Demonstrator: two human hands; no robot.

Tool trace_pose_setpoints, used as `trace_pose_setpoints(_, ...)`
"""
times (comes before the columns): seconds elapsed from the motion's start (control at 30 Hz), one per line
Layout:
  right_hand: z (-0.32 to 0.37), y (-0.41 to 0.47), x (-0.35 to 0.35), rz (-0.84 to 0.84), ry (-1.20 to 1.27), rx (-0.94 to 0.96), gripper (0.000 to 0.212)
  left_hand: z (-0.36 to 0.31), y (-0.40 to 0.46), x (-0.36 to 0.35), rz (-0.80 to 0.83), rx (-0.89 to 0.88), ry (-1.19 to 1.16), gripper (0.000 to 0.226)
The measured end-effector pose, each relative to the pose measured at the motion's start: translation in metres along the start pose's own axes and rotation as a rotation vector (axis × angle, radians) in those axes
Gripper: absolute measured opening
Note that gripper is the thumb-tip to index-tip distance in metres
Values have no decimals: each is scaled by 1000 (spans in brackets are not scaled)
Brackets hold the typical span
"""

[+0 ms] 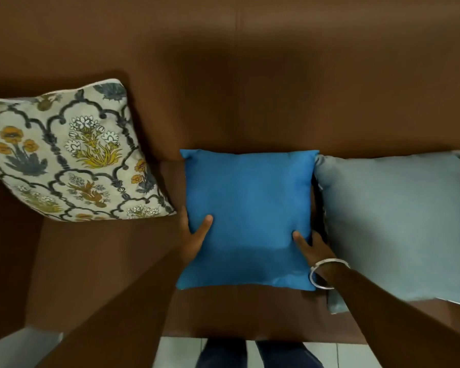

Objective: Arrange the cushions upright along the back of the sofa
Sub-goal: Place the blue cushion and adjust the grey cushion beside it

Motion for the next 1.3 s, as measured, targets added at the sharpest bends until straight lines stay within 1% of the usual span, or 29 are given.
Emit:
trace_pose_setpoints(0.07,9,-6,7,37,30,45,78,-9,-5,10,149,72,-47,80)
trace_pose_setpoints(0.1,19,-16,16,49,39,82,75,-16,-9,19,243,142,-8,80)
trace_pose_setpoints(0.13,30,-27,29,61,55,114,69,-22,-13,33,313,236,81,79)
trace_pose_setpoints(0.17,43,-39,45,87,92,143,57,-31,-18,51,361,309,140,76)
trace_pose_setpoints(0.2,52,-48,61,148,175,136,41,-37,-21,68,387,353,116,75)
trace_pose_setpoints(0.23,60,-55,76,223,274,117,32,-42,-21,81,391,358,5,78)
trace_pose_setpoints(0.27,68,-55,91,239,379,117,33,-49,-18,93,356,335,-107,79)
trace_pose_setpoints(0.3,75,-52,101,219,483,108,36,-56,-14,99,326,294,-174,78)
trace_pose_setpoints(0.37,93,-41,104,86,557,122,33,-70,-1,101,235,195,-155,73)
trace_pose_setpoints(0.4,100,-34,94,39,548,133,31,-74,5,94,181,168,-166,72)
trace_pose_setpoints(0.43,112,-32,78,25,556,155,33,-77,9,83,150,165,-211,72)
trace_pose_setpoints(0.5,127,-20,44,52,636,182,44,-82,16,58,109,115,-316,70)
trace_pose_setpoints(0.57,143,-9,28,15,674,196,49,-84,26,40,38,54,-412,80)
trace_pose_setpoints(0.63,160,1,28,-63,671,190,52,-84,37,39,-141,56,-413,93)
trace_pose_setpoints(0.67,168,9,30,-102,595,198,58,-80,43,43,-212,60,-392,94)
trace_pose_setpoints(0.7,174,13,31,-139,507,214,66,-76,50,46,-239,71,-378,91)
trace_pose_setpoints(0.73,177,20,33,-174,447,229,76,-70,57,47,-229,91,-377,86)
trace_pose_setpoints(0.77,181,25,31,-179,432,235,81,-64,65,46,-198,117,-376,83)
trace_pose_setpoints(0.87,188,35,21,-140,473,238,80,-60,85,49,-130,127,-342,85)
trace_pose_setpoints(0.93,187,33,20,-109,516,207,80,-63,84,52,-126,72,-420,90)
trace_pose_setpoints(0.97,185,27,22,-120,506,214,77,-60,75,53,-154,80,-469,94)
trace_pose_setpoints(1.0,183,15,28,-166,454,270,71,-53,62,54,-223,116,-472,96)
trace_pose_setpoints(1.07,177,-26,53,-300,267,415,55,-43,13,43,-443,218,-281,101)
trace_pose_setpoints(1.1,172,-43,64,-327,161,474,51,-43,-14,28,-502,236,-191,106)
trace_pose_setpoints(1.13,165,-55,76,-331,53,516,53,-48,-34,3,-452,209,-124,107)
trace_pose_setpoints(1.17,150,-64,95,-334,-69,523,59,-61,-52,-34,-340,156,-32,103)
trace_pose_setpoints(1.23,111,-69,133,-359,-336,490,72,-83,-73,-112,-126,22,190,92)
trace_pose_setpoints(1.3,64,-63,174,-396,-504,412,79,-108,-75,-188,75,-89,287,94)
Point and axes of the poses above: each hand's wrist, its own y-axis towards the middle knuckle, its own x-axis out of the back of the hand, z = x × y, the point moved 6 cm from there along y, towards the middle knuckle, and after that the axes turned 2 degrees about y, right-handed, at the moved point
